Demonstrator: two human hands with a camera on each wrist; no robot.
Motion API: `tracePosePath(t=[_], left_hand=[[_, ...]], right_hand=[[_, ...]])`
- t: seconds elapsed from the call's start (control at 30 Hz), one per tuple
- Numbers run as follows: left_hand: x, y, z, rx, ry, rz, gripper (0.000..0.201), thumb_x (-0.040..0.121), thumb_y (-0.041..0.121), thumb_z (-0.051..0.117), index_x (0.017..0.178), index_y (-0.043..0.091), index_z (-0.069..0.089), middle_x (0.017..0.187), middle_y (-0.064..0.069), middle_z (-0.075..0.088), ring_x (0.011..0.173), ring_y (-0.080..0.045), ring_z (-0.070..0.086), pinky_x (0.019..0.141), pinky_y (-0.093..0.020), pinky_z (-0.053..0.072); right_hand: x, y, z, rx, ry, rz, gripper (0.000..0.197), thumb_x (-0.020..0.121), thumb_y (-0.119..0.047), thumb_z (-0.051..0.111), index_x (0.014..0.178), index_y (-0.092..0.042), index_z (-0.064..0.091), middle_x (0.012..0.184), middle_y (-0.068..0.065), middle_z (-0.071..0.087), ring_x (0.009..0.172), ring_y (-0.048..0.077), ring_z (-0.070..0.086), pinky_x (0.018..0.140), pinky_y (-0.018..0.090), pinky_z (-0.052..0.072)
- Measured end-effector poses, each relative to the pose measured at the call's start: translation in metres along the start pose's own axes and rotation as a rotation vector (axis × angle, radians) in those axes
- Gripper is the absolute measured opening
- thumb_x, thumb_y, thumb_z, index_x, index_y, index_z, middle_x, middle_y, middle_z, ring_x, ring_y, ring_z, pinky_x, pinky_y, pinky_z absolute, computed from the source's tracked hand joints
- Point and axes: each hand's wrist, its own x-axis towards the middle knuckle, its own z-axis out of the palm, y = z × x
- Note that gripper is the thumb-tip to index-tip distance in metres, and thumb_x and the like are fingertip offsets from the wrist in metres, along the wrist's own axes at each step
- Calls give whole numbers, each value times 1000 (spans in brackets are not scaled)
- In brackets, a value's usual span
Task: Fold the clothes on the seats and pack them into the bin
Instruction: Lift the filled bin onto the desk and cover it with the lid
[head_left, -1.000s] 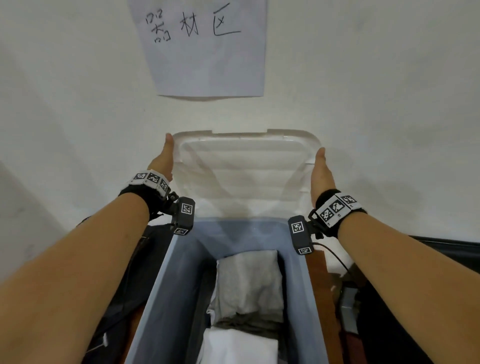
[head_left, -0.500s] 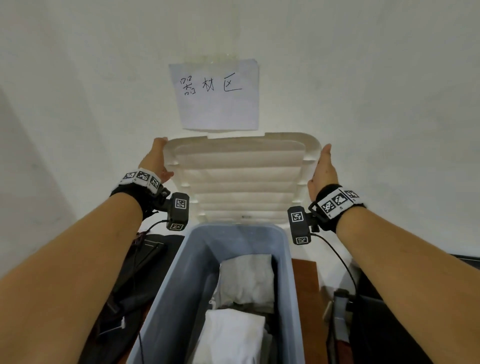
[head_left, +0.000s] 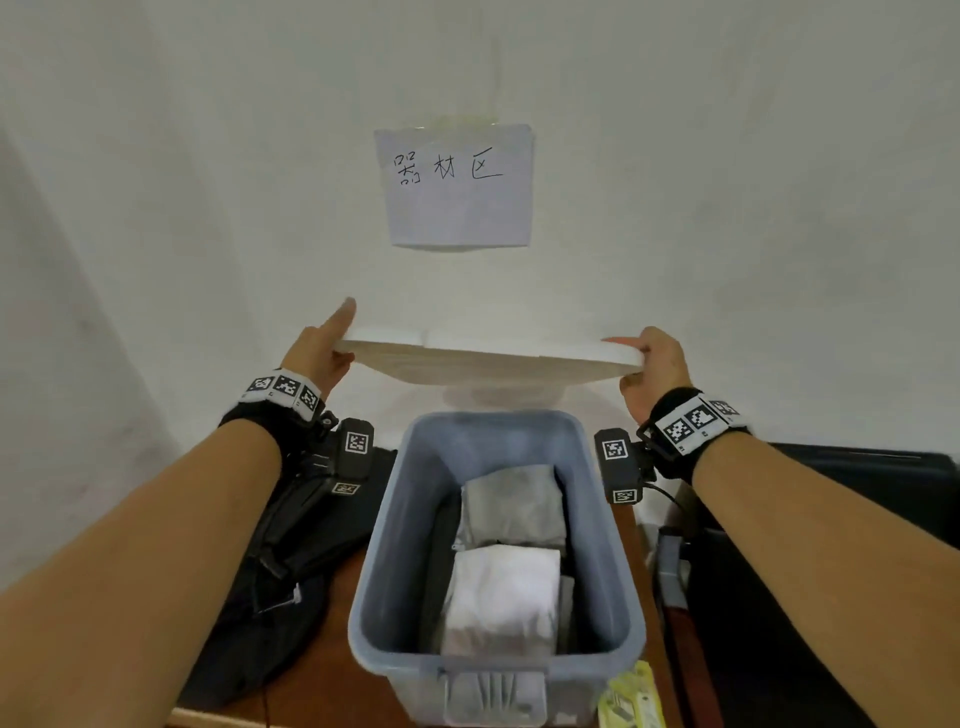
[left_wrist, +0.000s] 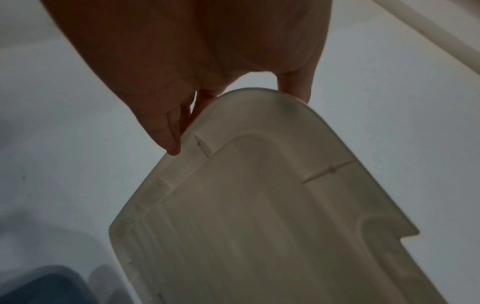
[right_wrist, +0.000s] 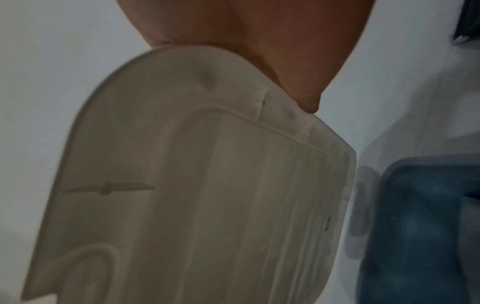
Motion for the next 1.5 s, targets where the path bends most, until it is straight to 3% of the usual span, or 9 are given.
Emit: tracePosePath(t=[0.13,0.27,0.33,0.43,0.53,0.63,0.77,1.33,1.5], left_hand=[[-20,-50,-34,432,-60,-19,40,90,2,56,129,9,53,118,-25,57,101,-41,59,87,-36,44],[-54,-101,-47,672,-236,-32,33,91,3,53,123,9,60,122,-30,51,104,-46,56,93,-40,47],[-68,-124,-50,732,-286,-42,27,92,5,52,113,17,65,126,-26,52,112,-44,54,96,-45,47],[-90,-152,-44,728,-307,-124,30,95,10,50,106,35,62,129,-20,52,119,-39,51,97,-38,45],[-108,-169,-34,653,-217,-288,49,93,32,57,134,8,46,131,-14,49,120,-36,49,91,-35,40],[-126,-186,-20,495,-192,-460,71,86,39,66,139,2,35,130,-16,50,117,-36,52,84,-36,41],[-139,-218,1,553,-268,-493,64,88,34,63,138,4,37,131,-16,53,113,-34,54,84,-37,44],[-165,-249,13,598,-245,-483,51,92,29,57,134,9,37,126,-15,53,98,-30,53,77,-34,41],[-172,-244,19,643,-209,-494,46,98,26,48,137,6,33,129,-20,51,112,-39,53,76,-34,37]], right_hand=[[-33,40,-14,-244,-10,65,10,90,-25,62,93,-15,63,96,1,57,78,11,49,71,21,40],[-57,80,-38,-593,32,104,67,72,-35,83,120,5,61,108,10,65,90,24,61,72,25,50],[-73,93,-46,-744,45,133,48,80,-24,77,114,6,61,102,12,60,84,25,58,64,23,50],[-87,112,-58,-873,86,174,45,84,-25,71,117,4,58,113,16,61,99,32,60,87,38,52],[-91,137,-75,-965,86,183,52,88,-28,61,129,3,51,123,20,59,107,39,59,97,49,49],[-101,158,-86,-1037,69,179,50,94,-24,53,137,-1,42,133,17,51,119,39,52,103,45,43],[-91,185,-114,-1118,65,191,47,99,-25,48,142,-5,40,143,19,45,128,36,46,102,36,36],[-102,230,-149,-1093,43,112,35,101,-26,44,132,-10,43,135,15,52,121,35,51,102,41,42],[-106,227,-150,-1099,-4,98,35,102,-28,42,130,-7,41,135,17,50,121,35,51,100,41,42]])
